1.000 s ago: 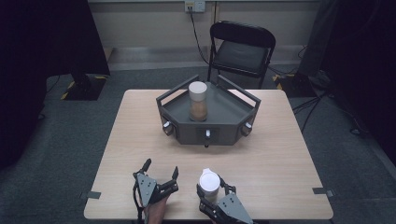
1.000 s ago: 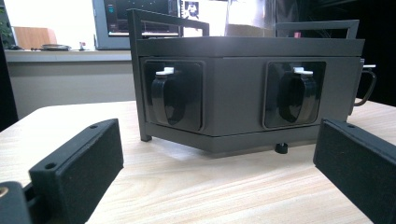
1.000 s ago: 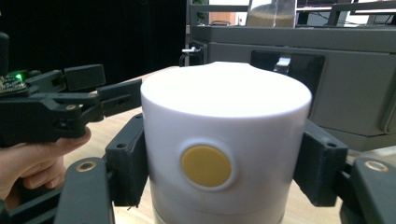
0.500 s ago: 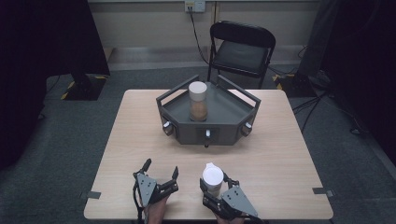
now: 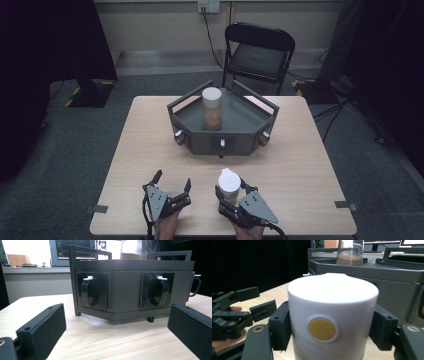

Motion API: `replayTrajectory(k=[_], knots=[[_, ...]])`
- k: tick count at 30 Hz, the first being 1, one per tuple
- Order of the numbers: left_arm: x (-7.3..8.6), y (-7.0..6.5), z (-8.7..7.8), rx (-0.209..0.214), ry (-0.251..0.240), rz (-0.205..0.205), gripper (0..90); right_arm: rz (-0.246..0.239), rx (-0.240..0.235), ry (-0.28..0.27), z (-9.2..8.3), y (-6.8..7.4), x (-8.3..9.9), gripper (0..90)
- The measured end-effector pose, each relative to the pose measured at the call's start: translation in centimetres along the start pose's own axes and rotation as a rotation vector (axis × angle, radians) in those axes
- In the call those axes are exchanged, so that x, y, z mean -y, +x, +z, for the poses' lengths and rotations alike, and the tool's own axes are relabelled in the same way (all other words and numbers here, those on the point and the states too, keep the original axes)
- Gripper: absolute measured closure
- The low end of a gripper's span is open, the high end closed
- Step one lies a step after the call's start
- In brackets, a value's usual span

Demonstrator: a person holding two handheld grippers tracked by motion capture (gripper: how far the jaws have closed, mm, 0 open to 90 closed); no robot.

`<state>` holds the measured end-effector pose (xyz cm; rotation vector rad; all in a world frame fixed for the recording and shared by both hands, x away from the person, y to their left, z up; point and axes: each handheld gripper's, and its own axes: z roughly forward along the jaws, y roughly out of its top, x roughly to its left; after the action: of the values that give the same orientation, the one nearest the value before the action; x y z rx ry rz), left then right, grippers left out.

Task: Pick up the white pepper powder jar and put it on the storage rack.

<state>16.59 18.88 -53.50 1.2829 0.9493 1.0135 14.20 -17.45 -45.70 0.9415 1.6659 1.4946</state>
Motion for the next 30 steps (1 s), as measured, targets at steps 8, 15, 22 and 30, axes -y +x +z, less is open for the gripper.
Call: replayTrajectory(k=[8,15,22,30], knots=[[0.0,0.0,0.0,0.0,0.0,0.0,1.1,-0.009,-0.004,-0.015,0.5,-0.7,-1.5,30.1],[0.0,0.0,0.0,0.0,0.0,0.0,1.1,-0.037,-0.001,-0.021,0.8,-1.1,-3.0,30.1],[0.0,0.0,0.0,0.0,0.0,0.0,1.1,-0.045,0.006,-0.03,1.1,-1.9,-4.4,30.1],[0.0,0.0,0.0,0.001,0.0,0.0,1.1,-0.035,0.011,-0.052,1.9,-2.9,-5.7,30.1]])
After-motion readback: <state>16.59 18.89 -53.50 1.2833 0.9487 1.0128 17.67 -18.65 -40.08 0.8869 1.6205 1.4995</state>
